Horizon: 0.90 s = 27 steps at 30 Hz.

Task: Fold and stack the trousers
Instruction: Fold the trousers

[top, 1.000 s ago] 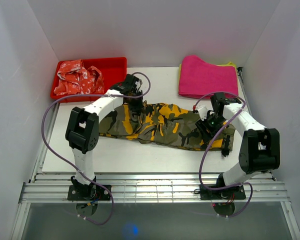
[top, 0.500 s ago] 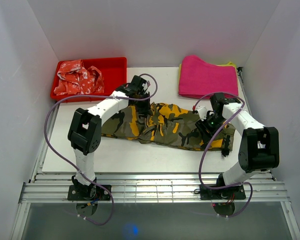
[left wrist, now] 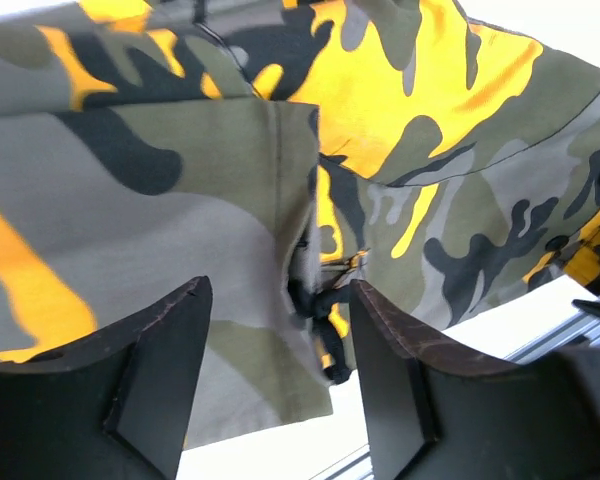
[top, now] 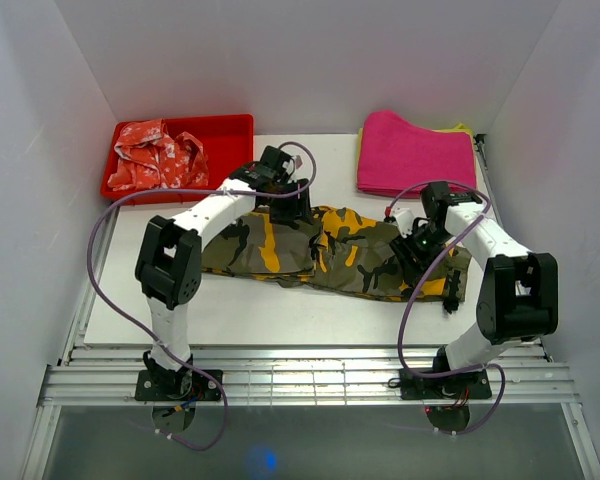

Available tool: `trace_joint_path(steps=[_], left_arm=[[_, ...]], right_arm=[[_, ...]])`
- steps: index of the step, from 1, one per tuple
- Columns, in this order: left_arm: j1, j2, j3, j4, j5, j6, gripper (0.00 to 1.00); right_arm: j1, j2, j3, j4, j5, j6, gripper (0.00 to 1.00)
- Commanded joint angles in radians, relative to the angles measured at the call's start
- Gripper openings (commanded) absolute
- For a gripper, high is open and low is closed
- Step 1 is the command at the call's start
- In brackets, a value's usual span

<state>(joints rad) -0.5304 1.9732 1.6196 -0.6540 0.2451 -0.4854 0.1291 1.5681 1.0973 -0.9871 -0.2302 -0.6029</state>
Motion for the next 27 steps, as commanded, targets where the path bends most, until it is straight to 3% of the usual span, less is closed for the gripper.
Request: trace_joint_path(steps=[1,5,9,13,16,22,27], left_arm=[[0.079,-0.105,0.013,-0.001,0.019,0.091,0.69],[0.213,-0.255,-0.096,-0.012,0.198,0.261,0.7],[0.429,-0.414,-0.285,0.004,0.333,0.358,0.89],[0.656,-0.473,-0.385,-0.045,0.356,0.444,0.94],[0.803,-0.459,-0.42,-0.079,0.492,0.517,0.98],[0.897,-0.363,-0.434,-0.069,0.563,0.597,0.98],[0.902,-0.269,-0.477,0.0,0.606,0.568,0.88]], right_arm=[[-0.003,0.009,0.097,-0.018,-0.101,0.018,0.56],[0.004,0.017,0.208,-0.002,-0.277,0.051,0.54],[0.058,0.066,0.334,0.047,-0.448,0.13,0.51],[0.153,0.148,0.421,0.146,-0.566,0.259,0.48],[0.257,0.229,0.486,0.201,-0.587,0.31,0.48],[0.414,0.38,0.52,0.231,-0.606,0.339,0.46],[0.443,0.486,0.478,0.234,-0.586,0.333,0.43]])
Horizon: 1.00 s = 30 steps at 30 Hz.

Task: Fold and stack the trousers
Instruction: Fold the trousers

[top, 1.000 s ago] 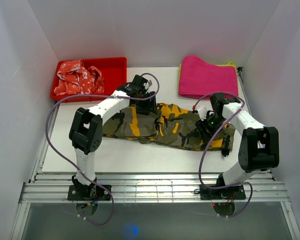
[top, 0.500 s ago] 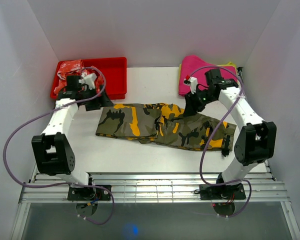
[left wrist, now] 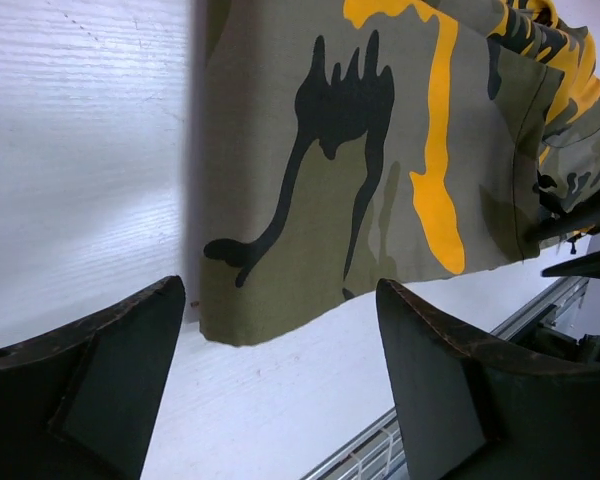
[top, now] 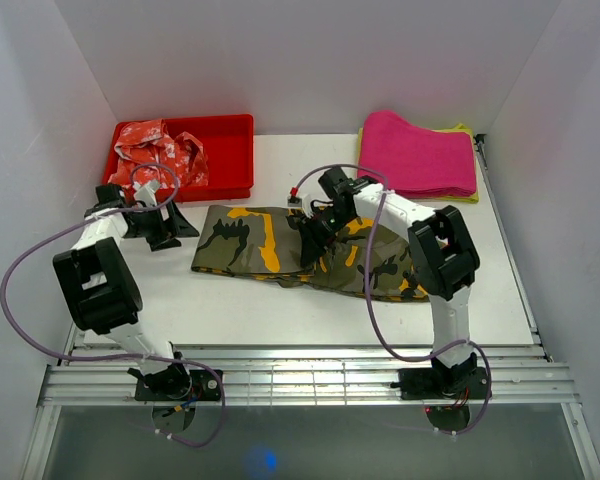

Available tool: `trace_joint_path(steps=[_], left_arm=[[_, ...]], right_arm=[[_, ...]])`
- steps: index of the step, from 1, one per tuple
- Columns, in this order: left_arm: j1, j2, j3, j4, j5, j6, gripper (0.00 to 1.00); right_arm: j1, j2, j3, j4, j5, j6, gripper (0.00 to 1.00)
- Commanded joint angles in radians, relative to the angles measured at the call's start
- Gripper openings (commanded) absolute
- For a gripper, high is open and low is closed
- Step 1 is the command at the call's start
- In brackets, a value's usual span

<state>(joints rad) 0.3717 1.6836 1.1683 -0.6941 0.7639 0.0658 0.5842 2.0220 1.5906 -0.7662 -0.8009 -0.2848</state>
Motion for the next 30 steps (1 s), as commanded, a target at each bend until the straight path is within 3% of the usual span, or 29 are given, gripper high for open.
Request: trace_joint_path(steps=[1,13,23,29,30], left_arm=[[-0.001,0.031,-0.044,0.076,0.1,0.011,0.87],[-0.002,0.191,-0.082,0.283,0.124,-0.107,0.76],[-0.06,0.26,-0.117,0.332,0.187,-0.116,0.7],[-0.057,0.239,-0.134,0.344,0.16,-0.145,0.4],[-0.054,0.225,-0.134,0.347,0.161,-0.152,0.25]], right_arm=[[-0.012,0.059,-0.036,0.018,0.0,0.013,0.43],[0.003,0.172,-0.101,-0.035,0.101,-0.034,0.4],[0.009,0.172,-0.109,-0.047,0.144,-0.051,0.39],[0.009,0.141,-0.078,-0.051,0.166,-0.06,0.4],[0.009,0.127,-0.072,-0.051,0.173,-0.062,0.4]])
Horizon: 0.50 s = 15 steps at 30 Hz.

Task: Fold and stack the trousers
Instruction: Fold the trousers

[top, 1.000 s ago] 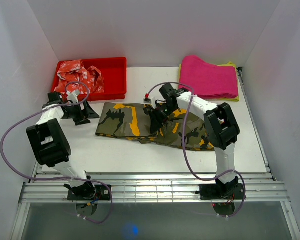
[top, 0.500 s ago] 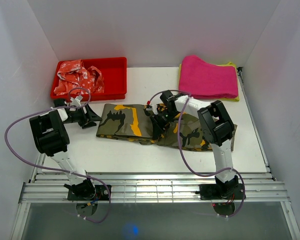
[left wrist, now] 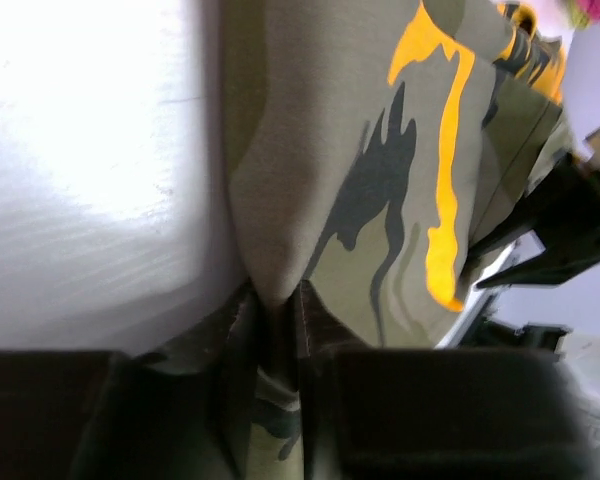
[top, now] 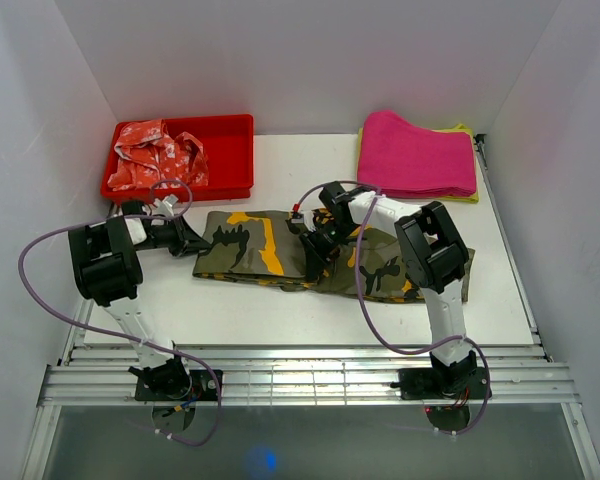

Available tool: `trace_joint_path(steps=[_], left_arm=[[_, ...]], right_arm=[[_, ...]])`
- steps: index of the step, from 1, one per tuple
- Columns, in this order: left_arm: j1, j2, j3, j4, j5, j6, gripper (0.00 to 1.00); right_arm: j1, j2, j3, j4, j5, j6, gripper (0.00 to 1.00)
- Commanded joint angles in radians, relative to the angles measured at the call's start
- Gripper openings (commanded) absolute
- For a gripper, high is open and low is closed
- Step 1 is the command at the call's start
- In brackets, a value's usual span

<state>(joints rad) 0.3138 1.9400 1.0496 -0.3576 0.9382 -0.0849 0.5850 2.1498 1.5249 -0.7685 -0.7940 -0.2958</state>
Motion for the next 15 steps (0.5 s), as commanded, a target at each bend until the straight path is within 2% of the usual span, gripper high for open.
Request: trace_joint_path(steps=[1,3,4,7,10,15], left_arm=[[0.01,-0.038,-0.011,0.009,-0.009,-0.004,0.18],[0.016,-0.052,0.001,-0.012,-0.009,-0.01,0.03],[0.027,-0.07,0.01,-0.027,-0.009,-0.009,0.0],[0.054,-0.123,0.046,-0.098,-0.016,0.013,0.0],[0.096,-0.176,0.088,-0.196,-0.044,0.066,0.0],[0.16,-0.288,0.226,-0.396,-0.099,0.174,0.0]], right_arm=[[0.009,-0.007,0.007,-0.051,0.18,-0.051,0.42],[0.009,-0.025,0.023,-0.067,0.194,-0.054,0.45],[0.006,-0.034,0.037,-0.078,0.205,-0.058,0.5],[-0.016,-0.099,0.043,-0.104,0.226,-0.068,0.59],[-0.076,-0.18,0.049,-0.156,0.22,-0.078,0.61],[-0.259,-0.327,0.038,-0.264,0.208,-0.138,0.62]])
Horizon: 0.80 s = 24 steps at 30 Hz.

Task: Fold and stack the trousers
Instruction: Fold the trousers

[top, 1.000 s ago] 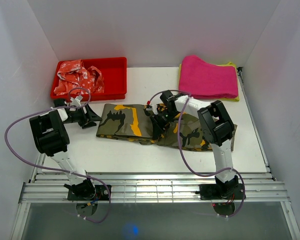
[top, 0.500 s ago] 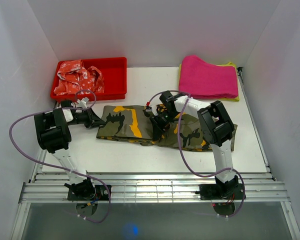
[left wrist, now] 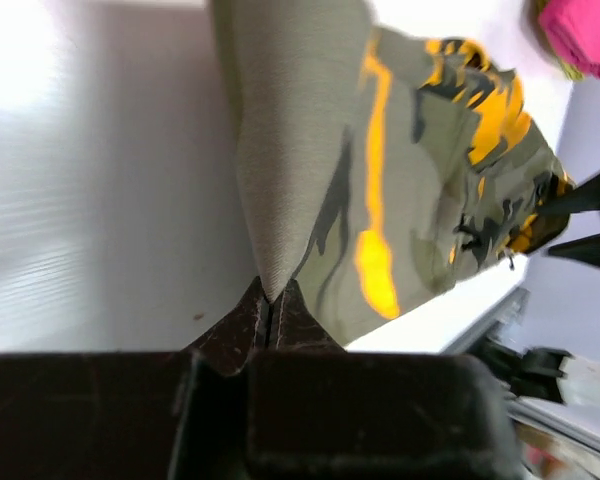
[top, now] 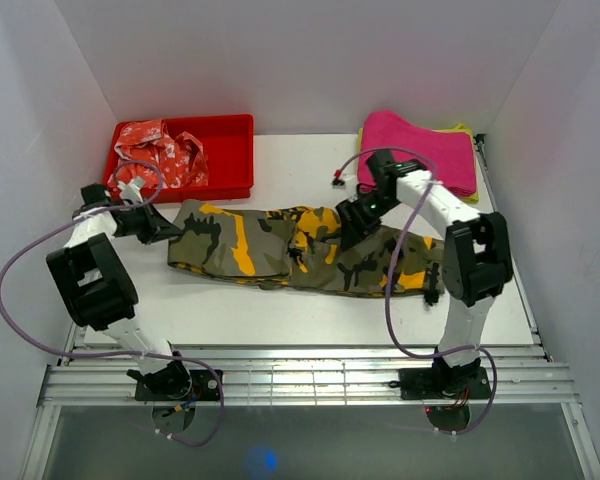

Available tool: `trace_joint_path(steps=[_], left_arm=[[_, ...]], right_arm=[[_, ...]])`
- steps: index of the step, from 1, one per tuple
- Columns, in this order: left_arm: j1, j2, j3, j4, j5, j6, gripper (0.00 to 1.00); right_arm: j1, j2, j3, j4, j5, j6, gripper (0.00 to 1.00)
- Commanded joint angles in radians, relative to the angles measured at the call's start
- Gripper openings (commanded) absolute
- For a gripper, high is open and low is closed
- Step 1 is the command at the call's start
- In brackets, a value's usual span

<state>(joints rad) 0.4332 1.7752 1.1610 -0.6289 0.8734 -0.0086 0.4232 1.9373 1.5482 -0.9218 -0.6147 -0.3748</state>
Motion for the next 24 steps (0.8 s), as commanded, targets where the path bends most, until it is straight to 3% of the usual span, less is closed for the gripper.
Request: trace_joint_path(steps=[1,7,16,17,18,19,24], left_arm=[[0.047,-0.135,0.137,-0.155,-0.043,0.128,0.0],[0.045,-0.229,0.261,-0.288,-0.079,0.137,0.0],[0.004,-0.266,0.322,-0.359,-0.083,0.065,0.0],[-0.005,-0.267,0.328,-0.359,-0.094,0.058,0.0],[-0.014,-0.27,0.33,-0.359,-0.096,0.047,0.0],[-0.019,-0.272,0.332,-0.359,-0.099,0.042,0.0],[-0.031,-0.269,0.324,-0.358,-0.113,0.041,0.0]], right_arm=[[-0.127,-0.133,0.012,-0.127,0.029,-0.068,0.62],[-0.337,-0.251,-0.075,-0.235,0.055,-0.156,0.63],[-0.462,-0.259,-0.22,-0.203,-0.026,-0.151,0.65],[-0.462,-0.261,-0.209,-0.201,-0.051,-0.145,0.63],[-0.462,-0.264,-0.198,-0.195,-0.11,-0.142,0.5],[-0.459,-0.268,-0.185,-0.187,-0.146,-0.139,0.44],[-0.348,-0.23,-0.088,-0.095,-0.249,-0.031,0.3]])
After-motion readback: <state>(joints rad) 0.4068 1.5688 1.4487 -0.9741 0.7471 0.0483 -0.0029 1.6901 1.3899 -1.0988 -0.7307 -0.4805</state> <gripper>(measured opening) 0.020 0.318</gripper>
